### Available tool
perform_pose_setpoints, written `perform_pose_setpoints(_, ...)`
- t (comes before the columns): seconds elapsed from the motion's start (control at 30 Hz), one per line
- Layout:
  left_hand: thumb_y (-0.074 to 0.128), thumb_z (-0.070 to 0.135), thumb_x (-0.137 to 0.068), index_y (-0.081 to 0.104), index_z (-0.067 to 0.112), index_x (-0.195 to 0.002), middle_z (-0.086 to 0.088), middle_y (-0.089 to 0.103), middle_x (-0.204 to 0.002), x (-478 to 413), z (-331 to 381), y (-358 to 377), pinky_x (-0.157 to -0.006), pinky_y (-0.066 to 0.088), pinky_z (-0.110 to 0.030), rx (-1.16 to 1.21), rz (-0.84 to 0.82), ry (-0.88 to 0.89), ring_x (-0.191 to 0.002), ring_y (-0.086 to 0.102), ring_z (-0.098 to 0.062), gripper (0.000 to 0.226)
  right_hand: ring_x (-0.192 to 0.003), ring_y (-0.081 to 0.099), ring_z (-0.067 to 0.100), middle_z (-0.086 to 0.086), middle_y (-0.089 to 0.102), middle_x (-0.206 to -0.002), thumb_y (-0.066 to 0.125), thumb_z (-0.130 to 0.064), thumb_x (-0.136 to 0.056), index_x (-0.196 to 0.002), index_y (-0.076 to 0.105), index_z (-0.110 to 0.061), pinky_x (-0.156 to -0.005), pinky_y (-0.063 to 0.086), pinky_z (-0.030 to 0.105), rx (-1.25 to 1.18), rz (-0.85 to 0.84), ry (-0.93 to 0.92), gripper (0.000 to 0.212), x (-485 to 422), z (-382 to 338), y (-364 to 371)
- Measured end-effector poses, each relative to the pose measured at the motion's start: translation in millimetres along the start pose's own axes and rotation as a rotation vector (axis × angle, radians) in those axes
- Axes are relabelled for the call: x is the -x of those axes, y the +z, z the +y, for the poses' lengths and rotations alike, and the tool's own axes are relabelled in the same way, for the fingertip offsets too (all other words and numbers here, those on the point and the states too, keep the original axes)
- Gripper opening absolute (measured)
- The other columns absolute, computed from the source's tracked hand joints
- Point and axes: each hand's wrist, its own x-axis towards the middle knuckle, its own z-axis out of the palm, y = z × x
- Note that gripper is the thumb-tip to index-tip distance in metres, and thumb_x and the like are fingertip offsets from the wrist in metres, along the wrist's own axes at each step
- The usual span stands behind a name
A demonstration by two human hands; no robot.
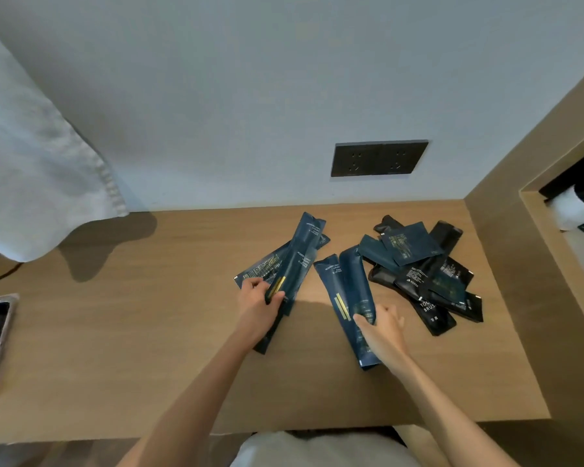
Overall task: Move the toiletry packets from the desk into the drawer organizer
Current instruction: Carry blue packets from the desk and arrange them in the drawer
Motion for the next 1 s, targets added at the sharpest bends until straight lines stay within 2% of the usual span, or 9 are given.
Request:
perform_pose_setpoints(0.1,0.058,0.034,-0.091,0.065,0.004,-0.108,-0.008,0.041,-0.138,-17,17,11,-0.106,0.032,-0.035,-0.015,-0.062,-0.05,-0.129,0.036,-0.025,0.035,-0.119,0.033,0.025,0.002,0.036,-0.109,0.057,-0.02,-0.09,-0.105,0.05,-0.016,-0.09,0.031,0.031,0.007,0.017,0.011,0.017,-3,-3,11)
perform_pose_setpoints(0.23,0.059,0.037,-0.089,0.065,0.009,-0.108,-0.005,0.039,-0.135,-26,28,23,-0.104,0.035,-0.039,-0.089,-0.101,-0.058,-0.127,0.036,-0.023,0.034,-0.115,0.037,0.024,0.003,0.04,-0.114,0.067,-0.014,-0.08,-0.111,0.044,-0.019,-0.088,0.038,0.034,0.035,0.07,0.021,0.039,-5,0,19)
perform_pose_setpoints(0.33,0.061,0.038,-0.087,0.065,0.011,-0.094,-0.006,0.049,-0.12,-28,29,26,-0.097,0.039,-0.038,-0.125,-0.097,-0.041,-0.115,0.044,-0.024,0.028,-0.108,0.049,0.018,-0.002,0.047,-0.112,0.071,-0.009,-0.072,-0.116,0.042,-0.024,-0.087,0.047,0.037,-0.037,0.099,0.012,0.055,-5,4,20)
perform_pose_setpoints(0.4,0.061,0.037,-0.087,0.058,0.013,-0.076,-0.007,0.058,-0.093,-27,29,24,-0.087,0.044,-0.038,-0.128,-0.102,-0.006,-0.098,0.053,-0.027,0.027,-0.1,0.055,0.016,-0.005,0.055,-0.107,0.072,-0.008,-0.07,-0.118,0.041,-0.026,-0.078,0.049,0.032,-0.108,0.08,0.031,0.059,-5,4,17)
perform_pose_setpoints(0.5,0.062,0.035,-0.088,0.054,0.011,-0.072,0.001,0.05,-0.065,-22,31,19,-0.077,0.045,-0.037,-0.11,-0.127,0.027,-0.077,0.054,-0.025,0.029,-0.091,0.061,0.019,-0.005,0.058,-0.099,0.073,-0.008,-0.071,-0.114,0.038,-0.025,-0.064,0.049,0.029,-0.163,0.025,0.059,0.058,-7,5,13)
perform_pose_setpoints(0.63,0.057,0.032,-0.091,0.049,0.012,-0.076,0.0,0.048,-0.075,-14,28,11,-0.056,0.031,-0.028,-0.017,-0.154,0.008,-0.069,0.045,-0.017,0.027,-0.087,0.061,0.019,-0.001,0.063,-0.093,0.076,-0.008,-0.072,-0.106,0.05,-0.016,-0.058,0.046,0.024,-0.204,-0.06,0.083,0.044,-6,1,6)
perform_pose_setpoints(0.77,0.056,0.03,-0.092,0.051,0.012,-0.082,-0.001,0.052,-0.08,3,24,-3,-0.056,0.032,-0.025,0.105,-0.146,0.025,-0.071,0.048,-0.016,0.021,-0.087,0.068,0.021,0.002,0.072,-0.091,0.073,-0.013,-0.078,-0.09,0.066,-0.017,-0.076,0.054,0.034,-0.293,-0.122,0.076,0.015,10,7,-1)
perform_pose_setpoints(0.87,0.058,0.026,-0.092,0.051,0.014,-0.078,-0.003,0.052,-0.078,23,20,-17,-0.056,0.032,-0.022,0.199,-0.119,0.079,-0.067,0.047,-0.013,0.02,-0.084,0.069,0.02,0.007,0.073,-0.095,0.073,-0.014,-0.081,-0.095,0.066,-0.017,-0.07,0.056,0.033,-0.45,-0.093,0.089,0.016,33,6,-14)
perform_pose_setpoints(1.0,0.06,0.025,-0.091,0.049,0.009,-0.073,-0.005,0.049,-0.071,52,17,-36,-0.056,0.032,-0.021,0.293,-0.103,0.105,-0.064,0.043,-0.015,0.026,-0.084,0.067,0.015,-0.001,0.071,-0.094,0.073,-0.013,-0.082,-0.092,0.064,-0.026,-0.068,0.051,0.027,-0.663,0.046,0.056,0.019,73,-5,-34)
